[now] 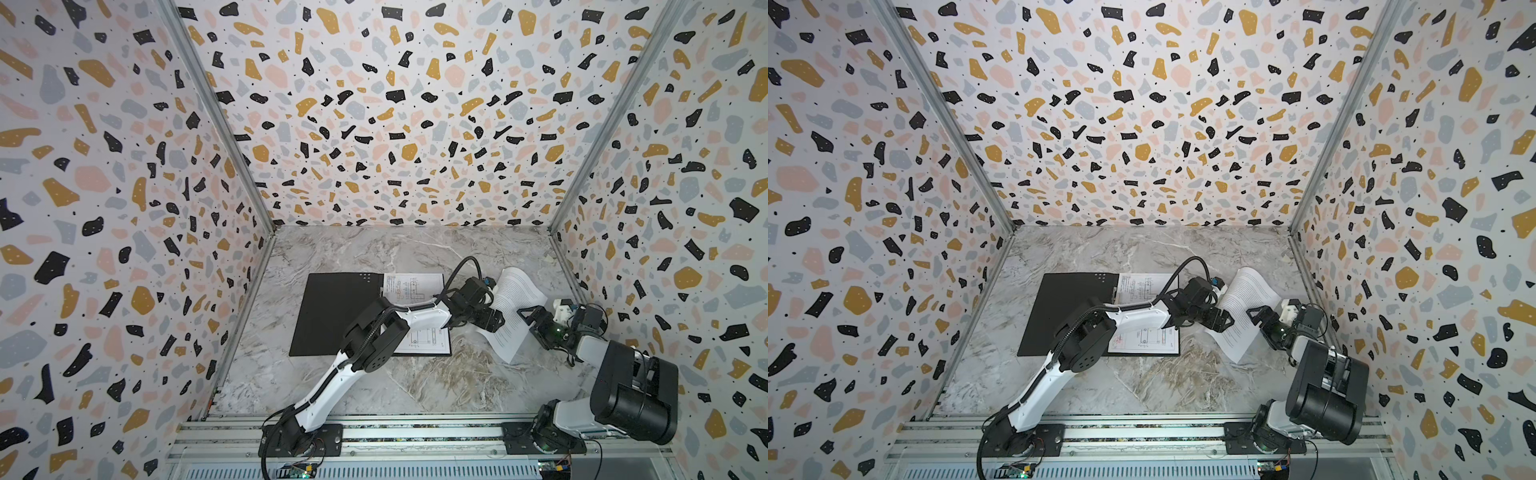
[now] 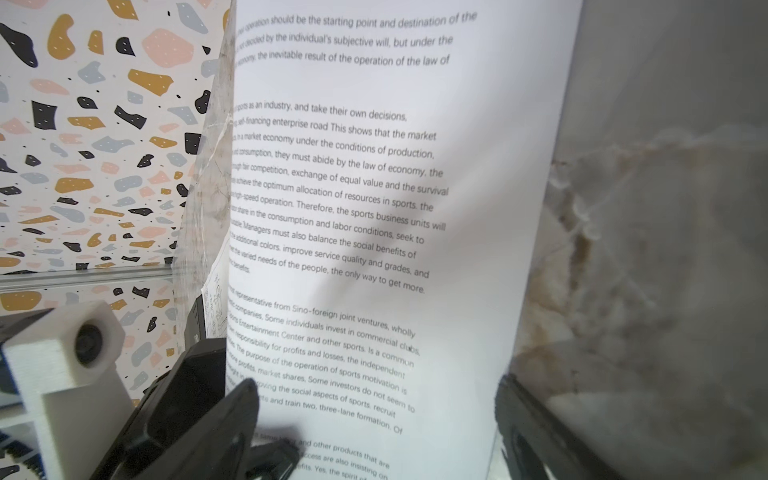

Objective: Put the files into the folder

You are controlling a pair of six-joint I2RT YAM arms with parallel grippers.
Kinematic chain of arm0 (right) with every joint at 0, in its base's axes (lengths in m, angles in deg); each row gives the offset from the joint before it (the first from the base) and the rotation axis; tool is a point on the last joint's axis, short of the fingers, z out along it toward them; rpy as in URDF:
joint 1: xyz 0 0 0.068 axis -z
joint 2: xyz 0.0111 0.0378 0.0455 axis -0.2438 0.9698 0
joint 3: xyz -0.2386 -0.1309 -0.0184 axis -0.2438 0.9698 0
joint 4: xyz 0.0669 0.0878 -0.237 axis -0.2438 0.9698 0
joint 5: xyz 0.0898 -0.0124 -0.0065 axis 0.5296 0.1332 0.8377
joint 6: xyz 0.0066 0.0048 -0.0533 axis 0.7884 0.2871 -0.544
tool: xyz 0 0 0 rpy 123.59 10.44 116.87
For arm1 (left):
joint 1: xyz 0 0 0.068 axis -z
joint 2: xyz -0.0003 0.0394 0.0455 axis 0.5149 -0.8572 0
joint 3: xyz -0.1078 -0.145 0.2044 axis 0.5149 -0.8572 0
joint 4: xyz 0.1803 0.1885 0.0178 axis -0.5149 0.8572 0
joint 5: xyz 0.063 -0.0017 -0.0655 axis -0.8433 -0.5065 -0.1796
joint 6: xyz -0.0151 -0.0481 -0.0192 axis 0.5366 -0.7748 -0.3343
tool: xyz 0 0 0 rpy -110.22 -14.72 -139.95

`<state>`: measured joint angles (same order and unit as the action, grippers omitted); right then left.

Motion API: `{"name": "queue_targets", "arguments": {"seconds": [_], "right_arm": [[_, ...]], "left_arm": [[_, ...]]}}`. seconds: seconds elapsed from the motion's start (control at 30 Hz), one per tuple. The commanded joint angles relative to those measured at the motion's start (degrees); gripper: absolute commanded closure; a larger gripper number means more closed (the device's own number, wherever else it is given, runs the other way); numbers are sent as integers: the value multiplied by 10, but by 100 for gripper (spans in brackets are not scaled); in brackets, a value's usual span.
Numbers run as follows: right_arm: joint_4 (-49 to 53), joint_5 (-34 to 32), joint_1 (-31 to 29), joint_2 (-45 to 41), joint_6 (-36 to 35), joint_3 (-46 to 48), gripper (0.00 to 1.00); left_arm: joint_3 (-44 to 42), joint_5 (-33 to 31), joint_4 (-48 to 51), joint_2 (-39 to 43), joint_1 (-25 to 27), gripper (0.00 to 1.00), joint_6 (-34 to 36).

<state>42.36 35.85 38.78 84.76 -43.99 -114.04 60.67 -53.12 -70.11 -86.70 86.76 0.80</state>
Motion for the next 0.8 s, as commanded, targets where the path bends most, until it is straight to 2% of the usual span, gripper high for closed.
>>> {"name": "queue_targets", "arguments": {"seconds": [0.0,0.3,0.47,0.6,0.77], "right_arm": [[61,-7,-5,20,1,22,10],[51,8,-5,20,-3,18,10],[54,8,-5,18,-8,16,10],[55,11,-4,14,-8,15,11],[66,10,-2,8,-16,9,10]], "left_arm": [[-32,20,30,3,5,16,-24],[-65,46,-23,18,5,29,-66],[-78,39,-36,30,4,35,-76],[-95,44,-65,42,-1,46,-97],[-111,57,-98,57,-7,47,-122]]}}
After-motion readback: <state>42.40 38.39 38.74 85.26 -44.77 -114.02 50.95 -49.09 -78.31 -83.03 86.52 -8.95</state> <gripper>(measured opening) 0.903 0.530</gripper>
